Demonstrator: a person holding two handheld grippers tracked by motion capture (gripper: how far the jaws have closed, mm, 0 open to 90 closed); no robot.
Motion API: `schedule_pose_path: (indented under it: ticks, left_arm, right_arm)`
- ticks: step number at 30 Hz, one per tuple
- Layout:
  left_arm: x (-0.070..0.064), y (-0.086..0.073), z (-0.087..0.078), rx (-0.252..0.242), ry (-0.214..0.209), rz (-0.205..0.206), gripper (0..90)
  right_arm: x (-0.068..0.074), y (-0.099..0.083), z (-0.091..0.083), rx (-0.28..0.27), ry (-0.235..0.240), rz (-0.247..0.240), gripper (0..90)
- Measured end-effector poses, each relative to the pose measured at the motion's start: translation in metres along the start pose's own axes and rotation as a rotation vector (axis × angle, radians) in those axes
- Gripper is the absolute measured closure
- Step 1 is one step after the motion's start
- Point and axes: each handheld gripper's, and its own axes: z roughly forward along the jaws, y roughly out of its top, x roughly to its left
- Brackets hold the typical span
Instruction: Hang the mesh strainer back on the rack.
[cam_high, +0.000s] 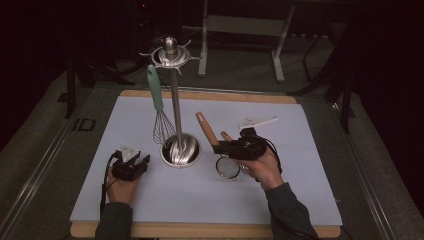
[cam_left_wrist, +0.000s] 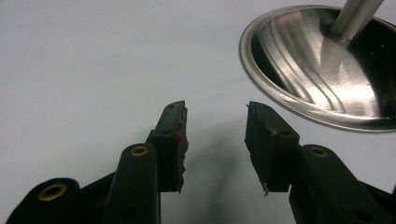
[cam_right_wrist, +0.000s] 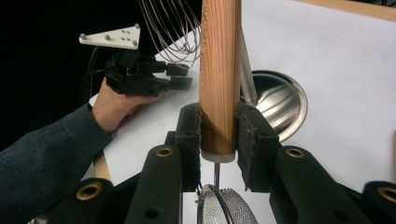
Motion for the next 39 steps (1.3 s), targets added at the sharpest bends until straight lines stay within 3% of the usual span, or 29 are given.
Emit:
schedule_pose_path:
  ticks: [23, 39]
  left_arm:
    - [0.000, 0.000, 0.000, -0.003, -0.001, -0.003, 58.6]
    - [0.000, 0.000, 0.000, -0.003, -0.001, -0.003, 58.6]
  right_arm:
    - [0.012, 0.021, -0.017, -0.082, 0.035, -0.051, 72.0]
    - [0.025, 0.042, -0.029, -0.114, 0.052, -0.119, 72.0]
